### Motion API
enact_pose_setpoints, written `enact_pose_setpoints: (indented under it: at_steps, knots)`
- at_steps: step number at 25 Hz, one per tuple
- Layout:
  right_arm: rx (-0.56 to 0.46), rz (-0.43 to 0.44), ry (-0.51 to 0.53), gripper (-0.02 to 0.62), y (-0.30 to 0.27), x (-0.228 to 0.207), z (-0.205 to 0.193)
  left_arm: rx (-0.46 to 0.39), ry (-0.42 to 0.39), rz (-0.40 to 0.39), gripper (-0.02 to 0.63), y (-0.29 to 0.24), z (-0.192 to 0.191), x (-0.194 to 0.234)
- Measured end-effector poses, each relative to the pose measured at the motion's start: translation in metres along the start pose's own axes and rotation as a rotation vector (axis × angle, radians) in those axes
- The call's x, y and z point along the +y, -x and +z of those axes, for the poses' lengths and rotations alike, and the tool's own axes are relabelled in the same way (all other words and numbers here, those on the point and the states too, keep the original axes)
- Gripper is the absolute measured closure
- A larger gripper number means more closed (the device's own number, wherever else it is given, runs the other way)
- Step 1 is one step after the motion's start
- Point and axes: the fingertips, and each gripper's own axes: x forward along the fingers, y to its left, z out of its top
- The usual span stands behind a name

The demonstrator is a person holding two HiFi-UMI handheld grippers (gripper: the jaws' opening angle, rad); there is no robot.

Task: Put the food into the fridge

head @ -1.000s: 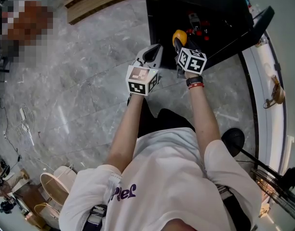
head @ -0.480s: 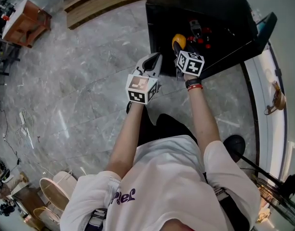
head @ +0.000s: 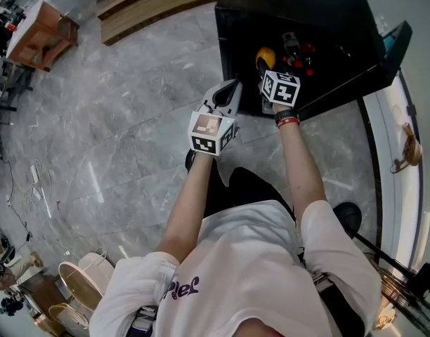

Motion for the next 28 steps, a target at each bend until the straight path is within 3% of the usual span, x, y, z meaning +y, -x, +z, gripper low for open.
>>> enact_pose_setpoints:
  at_steps: [10, 28]
  knots:
    - [0.005, -0.017, 0.051, 0.333, -0.029, -0.013, -0.004, -0.035, -0.027, -0.008, 0.589, -0.006, 0.000, -0.001]
    - [-0.017, -0.066, 0.040, 0.333, -0.066, -0.026, -0.001, -0.035, -0.033, -0.008, 0.588, -0.012, -0.009, 0.013]
